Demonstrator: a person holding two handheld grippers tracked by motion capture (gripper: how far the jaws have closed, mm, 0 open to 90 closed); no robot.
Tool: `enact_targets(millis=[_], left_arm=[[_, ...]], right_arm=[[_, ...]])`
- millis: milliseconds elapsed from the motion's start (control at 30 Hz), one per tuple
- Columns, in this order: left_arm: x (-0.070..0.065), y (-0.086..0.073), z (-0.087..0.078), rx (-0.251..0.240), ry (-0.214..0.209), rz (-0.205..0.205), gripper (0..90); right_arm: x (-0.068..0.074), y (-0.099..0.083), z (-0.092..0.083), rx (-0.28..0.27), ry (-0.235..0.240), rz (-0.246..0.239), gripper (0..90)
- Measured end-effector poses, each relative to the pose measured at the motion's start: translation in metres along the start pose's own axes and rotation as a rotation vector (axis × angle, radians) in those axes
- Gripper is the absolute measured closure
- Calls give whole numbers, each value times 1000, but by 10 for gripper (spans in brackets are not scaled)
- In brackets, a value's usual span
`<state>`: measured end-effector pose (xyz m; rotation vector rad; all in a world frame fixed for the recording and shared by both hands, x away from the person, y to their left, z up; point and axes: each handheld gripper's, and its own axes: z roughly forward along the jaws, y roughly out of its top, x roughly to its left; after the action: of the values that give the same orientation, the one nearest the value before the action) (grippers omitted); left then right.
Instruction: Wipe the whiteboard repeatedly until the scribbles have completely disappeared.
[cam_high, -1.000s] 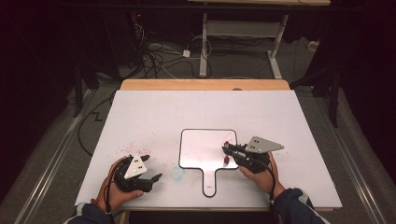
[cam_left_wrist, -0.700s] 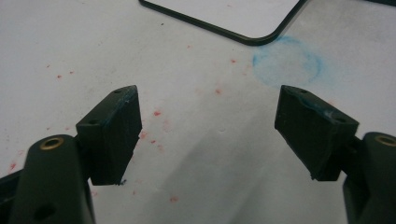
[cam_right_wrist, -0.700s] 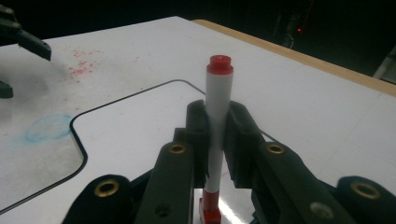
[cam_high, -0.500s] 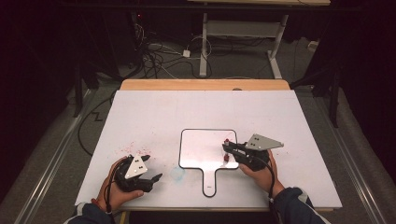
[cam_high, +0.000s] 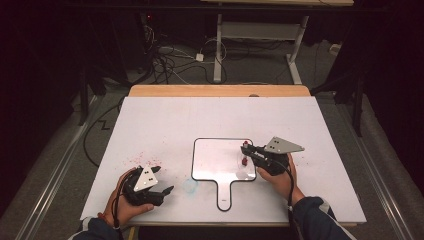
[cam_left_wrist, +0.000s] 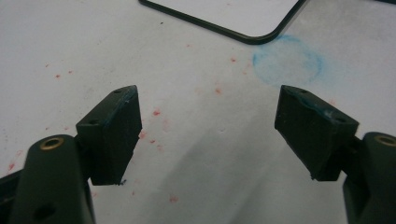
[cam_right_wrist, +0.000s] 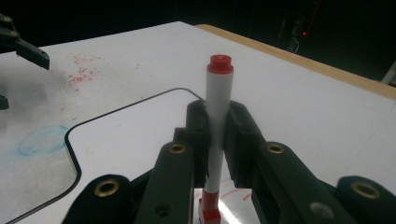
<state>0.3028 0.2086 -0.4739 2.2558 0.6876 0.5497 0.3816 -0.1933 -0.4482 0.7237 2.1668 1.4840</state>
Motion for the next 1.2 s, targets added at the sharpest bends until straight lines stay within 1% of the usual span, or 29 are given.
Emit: enact_targets(millis=[67, 100, 133, 200, 233, 333, 467, 600, 700, 867, 900, 1000, 1133, 1200], left_arm=[[0, 0, 0, -1, 0, 0, 218], [0, 0, 0, -1, -1, -1, 218], [0, 0, 0, 1, -2, 0, 219], [0, 0, 1, 5, -4, 1, 218], [0, 0, 1, 6, -6, 3, 218], [0, 0, 2, 6, -9, 5, 218], [1, 0, 3, 8, -12, 3, 218], [1, 0, 3, 9, -14, 3, 218], [1, 0, 3, 7, -15, 3, 218], [1, 0, 3, 8, -15, 4, 219], [1, 0, 3, 7, -17, 4, 218], [1, 0, 3, 6, -17, 4, 218], [1, 0, 3, 8, -19, 4, 218], [0, 0, 3, 8, -19, 5, 218]], right_arm=[[4, 0, -1, 4, 58, -3, 820], [7, 0, -1, 5, 92, -12, 819], [10, 1, -1, 4, 117, -31, 819], [11, 1, 1, 4, 146, -48, 820], [11, 2, 3, 6, 146, -48, 819], [4, 4, 9, 3, 122, -51, 819], [-9, 4, 16, -12, 102, -31, 820], [-18, 7, 27, -14, 82, -32, 819], [-24, 8, 33, -19, 61, -18, 820], [-34, 11, 40, -15, 12, -4, 820], [-36, 11, 40, -13, 0, -9, 820], [-43, 11, 41, -13, -31, 8, 820], [-48, 14, 42, 6, -100, 2, 820], [-50, 14, 41, 15, -122, -4, 820]])
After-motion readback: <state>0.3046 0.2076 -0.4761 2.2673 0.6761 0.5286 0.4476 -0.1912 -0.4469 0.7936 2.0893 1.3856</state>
